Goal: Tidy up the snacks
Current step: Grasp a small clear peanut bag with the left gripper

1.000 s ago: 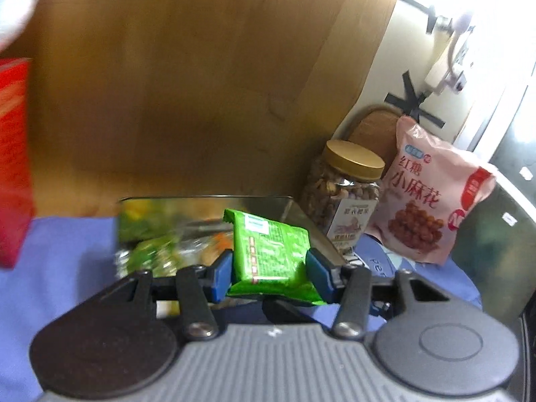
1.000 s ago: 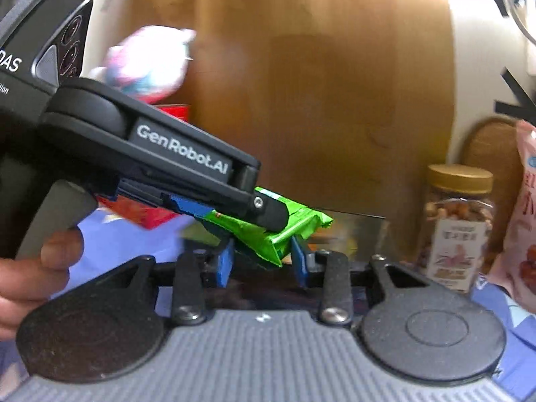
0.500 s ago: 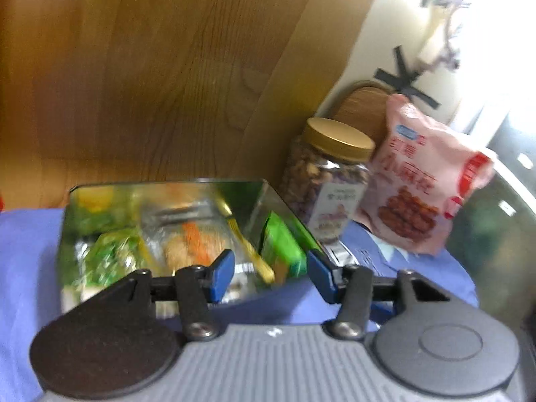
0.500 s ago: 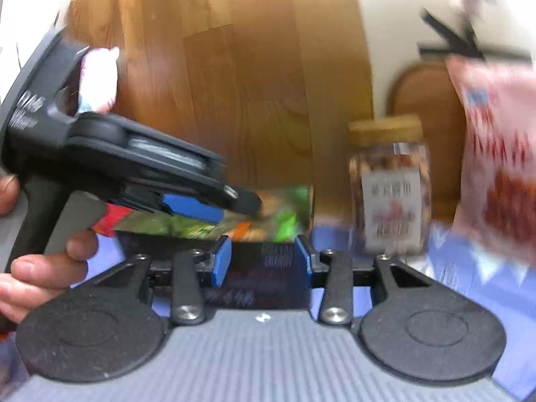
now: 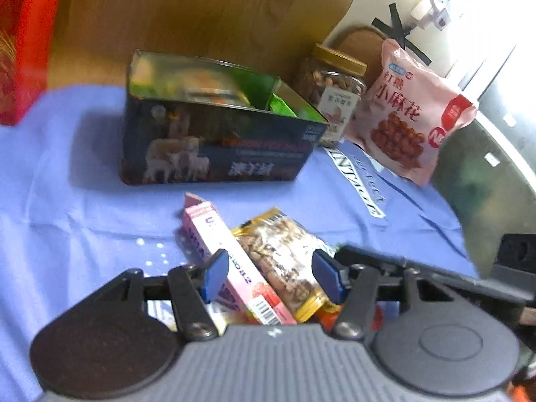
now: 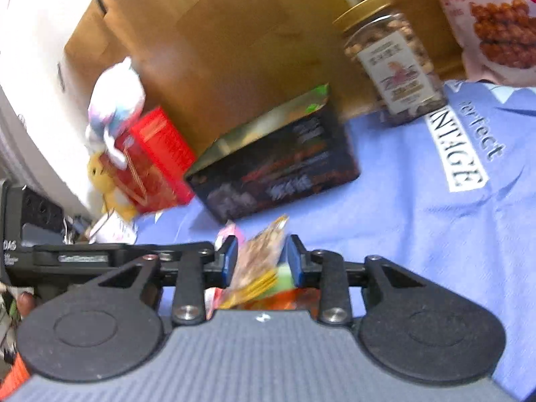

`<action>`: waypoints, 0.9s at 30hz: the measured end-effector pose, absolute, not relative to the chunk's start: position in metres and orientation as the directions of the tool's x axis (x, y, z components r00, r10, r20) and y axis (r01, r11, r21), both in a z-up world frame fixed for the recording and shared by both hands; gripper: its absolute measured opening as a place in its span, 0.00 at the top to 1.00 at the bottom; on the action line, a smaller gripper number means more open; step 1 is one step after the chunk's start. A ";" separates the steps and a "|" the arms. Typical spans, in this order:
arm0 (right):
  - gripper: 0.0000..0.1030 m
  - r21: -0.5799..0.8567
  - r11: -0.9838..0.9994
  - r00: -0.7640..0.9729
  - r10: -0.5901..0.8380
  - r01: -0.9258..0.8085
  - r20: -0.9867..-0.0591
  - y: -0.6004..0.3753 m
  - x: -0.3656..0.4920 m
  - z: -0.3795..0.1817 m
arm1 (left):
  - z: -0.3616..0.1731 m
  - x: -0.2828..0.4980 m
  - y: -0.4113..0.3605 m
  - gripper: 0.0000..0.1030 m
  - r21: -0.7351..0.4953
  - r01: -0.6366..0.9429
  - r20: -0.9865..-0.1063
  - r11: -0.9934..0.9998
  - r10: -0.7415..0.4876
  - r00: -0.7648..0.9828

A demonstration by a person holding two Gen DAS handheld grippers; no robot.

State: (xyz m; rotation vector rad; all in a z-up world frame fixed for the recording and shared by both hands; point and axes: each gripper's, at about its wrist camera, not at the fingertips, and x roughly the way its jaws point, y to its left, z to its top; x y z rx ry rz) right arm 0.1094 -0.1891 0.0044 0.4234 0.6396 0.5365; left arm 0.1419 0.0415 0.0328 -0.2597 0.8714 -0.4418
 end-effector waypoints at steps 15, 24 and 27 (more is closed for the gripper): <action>0.92 0.426 0.859 0.778 0.465 -0.283 -0.423 -0.214 0.052 0.008 | 0.054 0.136 0.035 0.41 -0.313 0.256 -0.693 0.915 -0.404 0.597; 0.74 0.419 0.898 0.868 0.312 -0.137 -0.386 -0.269 0.024 0.002 | 0.043 0.156 -0.009 0.41 -0.375 0.310 -0.695 0.874 -0.486 0.530; 0.73 0.460 0.875 0.840 0.357 -0.148 -0.408 -0.271 0.019 -0.008 | 0.044 0.160 -0.026 0.39 -0.358 0.343 -0.699 0.868 -0.493 0.518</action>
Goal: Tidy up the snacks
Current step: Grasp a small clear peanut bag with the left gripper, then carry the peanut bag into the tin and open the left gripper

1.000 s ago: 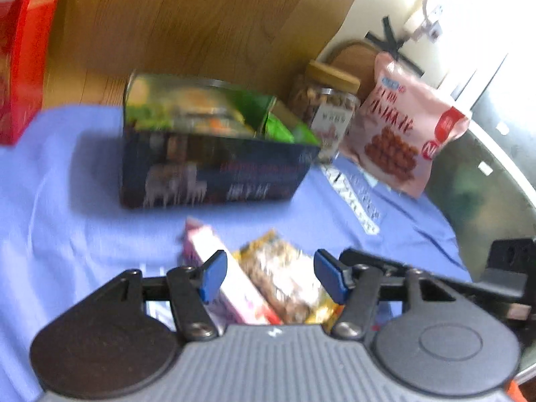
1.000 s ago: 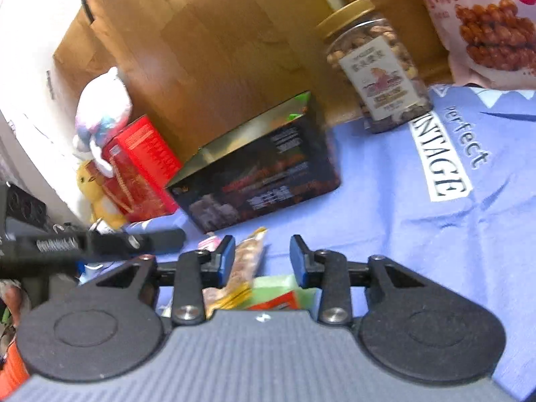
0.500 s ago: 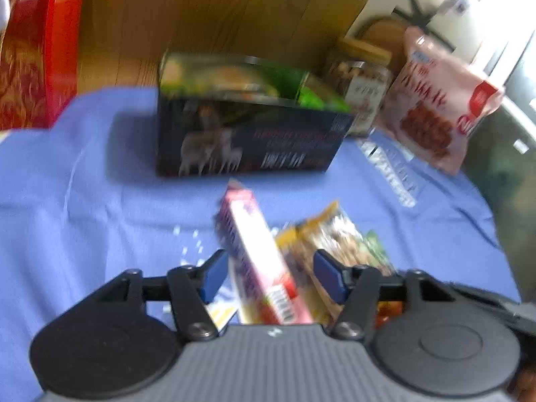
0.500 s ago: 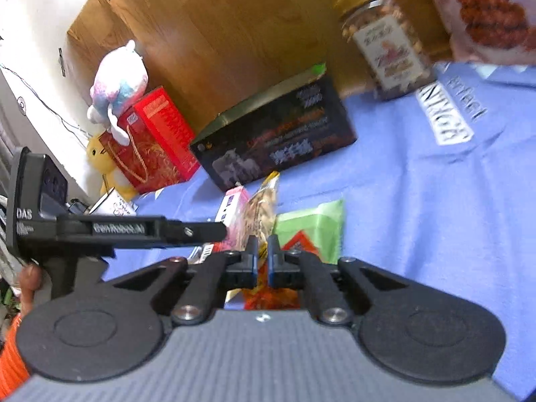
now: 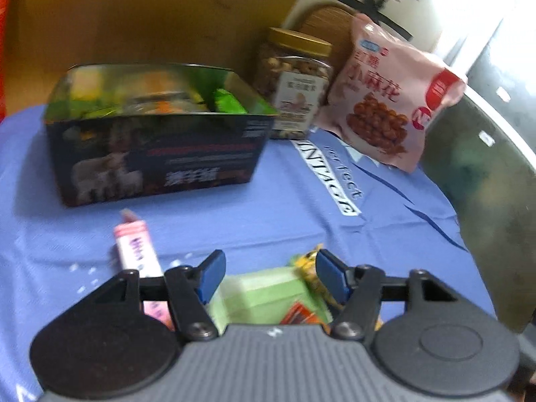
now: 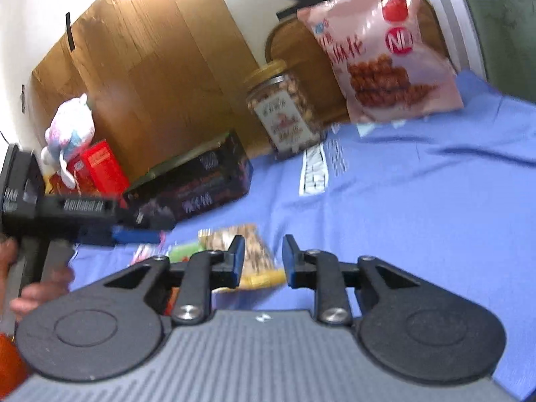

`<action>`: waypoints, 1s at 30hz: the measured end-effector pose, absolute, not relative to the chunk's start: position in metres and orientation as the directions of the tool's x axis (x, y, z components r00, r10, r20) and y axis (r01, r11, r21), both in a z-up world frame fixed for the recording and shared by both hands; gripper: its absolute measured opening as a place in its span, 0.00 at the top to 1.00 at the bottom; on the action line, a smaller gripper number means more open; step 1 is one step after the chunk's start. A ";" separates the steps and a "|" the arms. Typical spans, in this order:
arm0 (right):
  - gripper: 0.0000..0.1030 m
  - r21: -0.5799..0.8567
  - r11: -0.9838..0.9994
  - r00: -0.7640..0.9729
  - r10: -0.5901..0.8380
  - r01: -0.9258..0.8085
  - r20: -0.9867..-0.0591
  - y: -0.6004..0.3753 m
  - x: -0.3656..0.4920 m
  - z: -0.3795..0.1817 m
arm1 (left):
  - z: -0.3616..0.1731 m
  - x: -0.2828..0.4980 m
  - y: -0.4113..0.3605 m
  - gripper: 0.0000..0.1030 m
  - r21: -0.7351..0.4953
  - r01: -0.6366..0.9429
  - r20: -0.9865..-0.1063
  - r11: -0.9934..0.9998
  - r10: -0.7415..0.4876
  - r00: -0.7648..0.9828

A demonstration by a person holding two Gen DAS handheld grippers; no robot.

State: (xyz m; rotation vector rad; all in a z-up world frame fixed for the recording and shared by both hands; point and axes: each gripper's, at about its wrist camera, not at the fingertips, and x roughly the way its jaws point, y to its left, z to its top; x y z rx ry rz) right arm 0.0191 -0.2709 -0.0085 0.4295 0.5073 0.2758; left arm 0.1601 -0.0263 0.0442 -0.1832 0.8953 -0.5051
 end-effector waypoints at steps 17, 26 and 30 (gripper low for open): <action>0.79 0.818 0.573 0.733 0.576 -0.047 -0.362 -0.288 0.068 -0.046 | 0.025 0.182 -0.078 0.65 -0.354 0.439 -0.759 0.826 -0.528 0.382; 0.90 0.724 0.629 0.723 0.636 -0.284 -0.269 -0.246 0.121 0.018 | 0.097 0.200 -0.009 0.67 -0.379 0.369 -0.638 0.848 -0.529 0.560; 0.90 0.622 0.680 0.721 0.645 -0.388 -0.255 -0.211 0.172 0.051 | 0.119 0.228 0.010 0.67 -0.361 0.334 -0.600 0.871 -0.490 0.632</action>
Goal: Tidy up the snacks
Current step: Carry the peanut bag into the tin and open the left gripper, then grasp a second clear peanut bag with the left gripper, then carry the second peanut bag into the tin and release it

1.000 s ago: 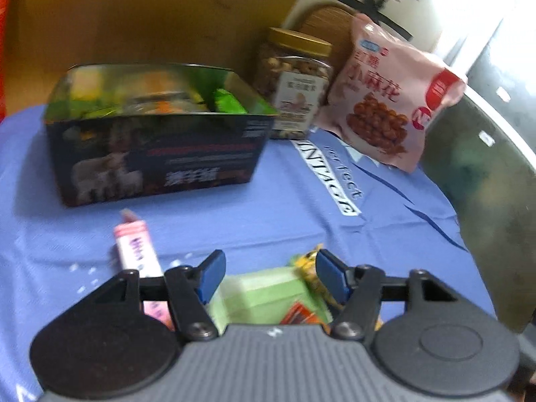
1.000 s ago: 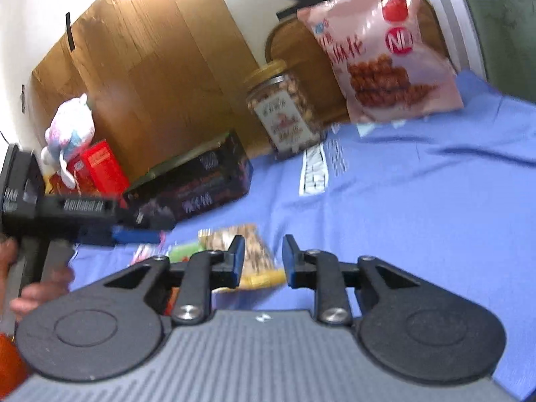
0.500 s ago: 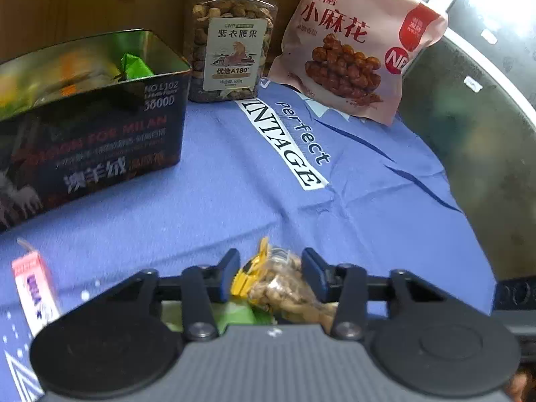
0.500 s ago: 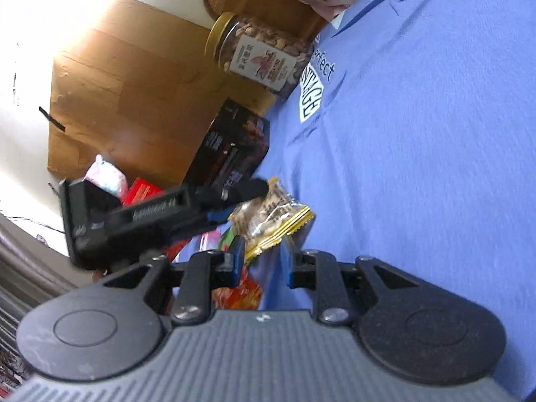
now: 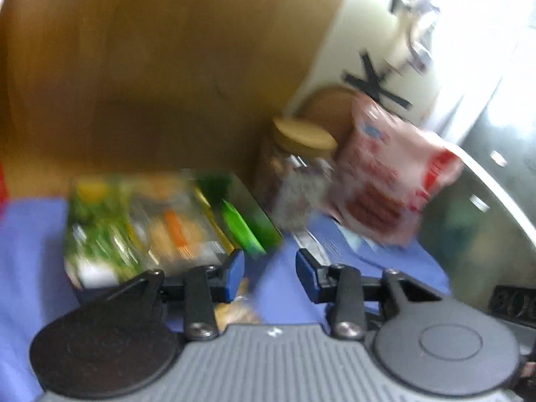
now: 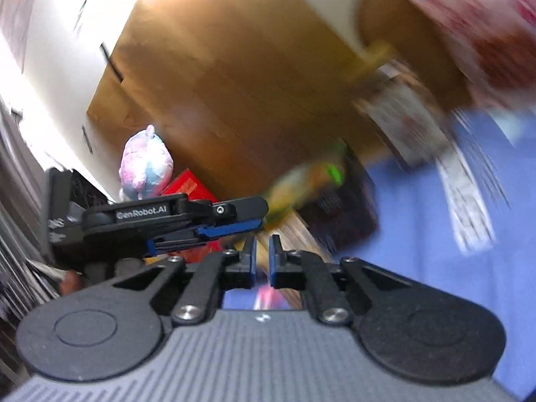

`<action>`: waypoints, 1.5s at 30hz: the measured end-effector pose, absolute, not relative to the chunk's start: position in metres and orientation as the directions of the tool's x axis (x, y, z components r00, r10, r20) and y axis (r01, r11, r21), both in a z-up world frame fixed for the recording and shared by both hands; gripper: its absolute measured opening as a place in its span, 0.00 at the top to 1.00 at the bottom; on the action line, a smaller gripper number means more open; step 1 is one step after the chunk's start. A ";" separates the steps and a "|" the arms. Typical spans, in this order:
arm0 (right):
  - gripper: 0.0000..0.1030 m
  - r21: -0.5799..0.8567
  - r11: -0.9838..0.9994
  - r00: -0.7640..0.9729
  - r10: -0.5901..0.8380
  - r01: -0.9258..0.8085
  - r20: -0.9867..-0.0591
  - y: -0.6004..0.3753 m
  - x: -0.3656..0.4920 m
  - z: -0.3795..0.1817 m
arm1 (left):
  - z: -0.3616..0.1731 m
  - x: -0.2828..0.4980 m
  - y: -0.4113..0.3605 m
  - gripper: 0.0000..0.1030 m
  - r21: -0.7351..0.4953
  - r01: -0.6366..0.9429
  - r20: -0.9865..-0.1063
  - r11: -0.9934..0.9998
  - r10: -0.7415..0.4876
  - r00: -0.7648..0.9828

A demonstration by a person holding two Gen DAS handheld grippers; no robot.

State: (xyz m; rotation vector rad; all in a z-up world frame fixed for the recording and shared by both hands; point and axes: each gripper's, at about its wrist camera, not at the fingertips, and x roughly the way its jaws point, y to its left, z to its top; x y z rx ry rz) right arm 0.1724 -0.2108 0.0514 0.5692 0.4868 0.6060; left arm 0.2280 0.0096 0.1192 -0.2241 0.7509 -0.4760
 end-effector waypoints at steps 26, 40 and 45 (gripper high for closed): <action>0.73 0.805 0.584 0.536 0.715 -0.106 -0.448 -0.243 0.165 -0.029 | 0.029 0.227 -0.027 0.37 -0.064 0.418 -0.782 0.906 -0.306 0.543; 0.73 0.820 0.563 0.571 0.707 -0.098 -0.417 -0.248 0.162 -0.032 | 0.024 0.211 -0.019 0.60 -0.321 0.340 -0.766 0.884 -0.453 0.456; 0.70 0.764 0.629 0.608 0.666 -0.146 -0.432 -0.246 0.145 -0.023 | 0.028 0.208 -0.016 0.72 -0.426 0.285 -0.734 0.859 -0.512 0.445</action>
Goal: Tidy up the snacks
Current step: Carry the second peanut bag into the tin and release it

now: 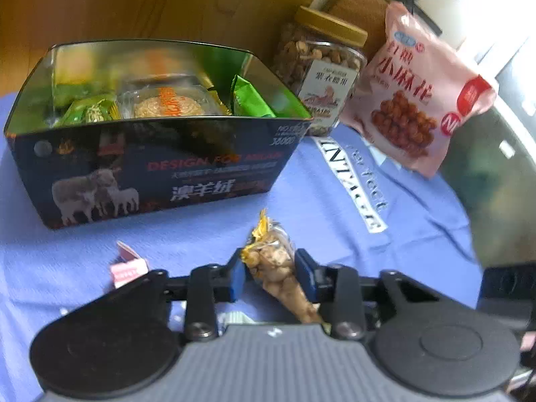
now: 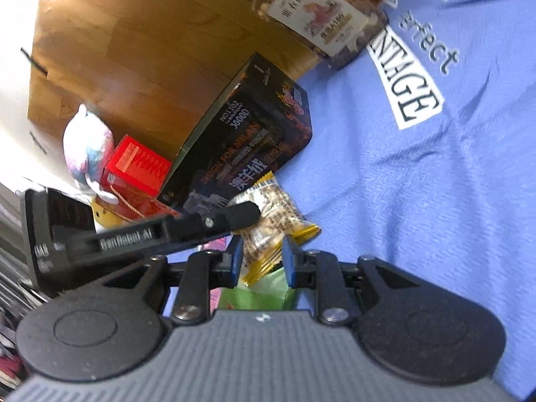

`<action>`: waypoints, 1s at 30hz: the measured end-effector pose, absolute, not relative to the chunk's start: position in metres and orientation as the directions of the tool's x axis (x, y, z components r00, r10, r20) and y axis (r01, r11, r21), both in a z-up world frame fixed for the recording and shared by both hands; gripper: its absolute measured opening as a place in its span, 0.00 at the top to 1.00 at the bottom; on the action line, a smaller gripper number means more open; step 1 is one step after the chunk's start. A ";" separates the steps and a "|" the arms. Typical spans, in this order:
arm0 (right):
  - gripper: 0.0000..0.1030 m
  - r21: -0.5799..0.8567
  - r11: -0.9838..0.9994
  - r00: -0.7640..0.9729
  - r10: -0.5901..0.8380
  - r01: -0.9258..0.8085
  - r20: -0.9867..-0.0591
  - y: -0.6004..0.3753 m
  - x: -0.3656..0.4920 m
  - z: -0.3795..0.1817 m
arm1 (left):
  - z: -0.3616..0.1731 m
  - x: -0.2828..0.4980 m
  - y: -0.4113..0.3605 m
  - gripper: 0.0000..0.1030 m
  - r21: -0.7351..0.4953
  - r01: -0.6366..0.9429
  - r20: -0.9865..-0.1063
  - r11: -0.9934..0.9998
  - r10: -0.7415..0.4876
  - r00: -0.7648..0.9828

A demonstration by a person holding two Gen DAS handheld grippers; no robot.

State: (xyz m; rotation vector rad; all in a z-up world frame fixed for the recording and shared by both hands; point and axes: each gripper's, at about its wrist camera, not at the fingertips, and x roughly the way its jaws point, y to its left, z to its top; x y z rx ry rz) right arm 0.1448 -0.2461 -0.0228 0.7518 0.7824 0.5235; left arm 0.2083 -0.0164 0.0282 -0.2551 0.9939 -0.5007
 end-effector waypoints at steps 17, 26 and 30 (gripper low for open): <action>0.71 0.549 0.721 0.736 0.627 -0.424 -0.256 -0.175 0.193 0.071 | 0.116 0.234 0.042 0.51 -0.357 0.186 -0.565 0.915 -0.370 0.738; 0.68 0.560 0.729 0.741 0.611 -0.393 -0.277 -0.198 0.170 0.049 | 0.088 0.203 0.078 0.53 -0.294 0.123 -0.572 0.948 -0.278 0.772; 0.68 0.624 0.702 0.716 0.625 -0.344 -0.309 -0.219 0.137 0.027 | 0.076 0.171 0.071 0.53 -0.308 0.185 -0.583 0.933 -0.339 0.739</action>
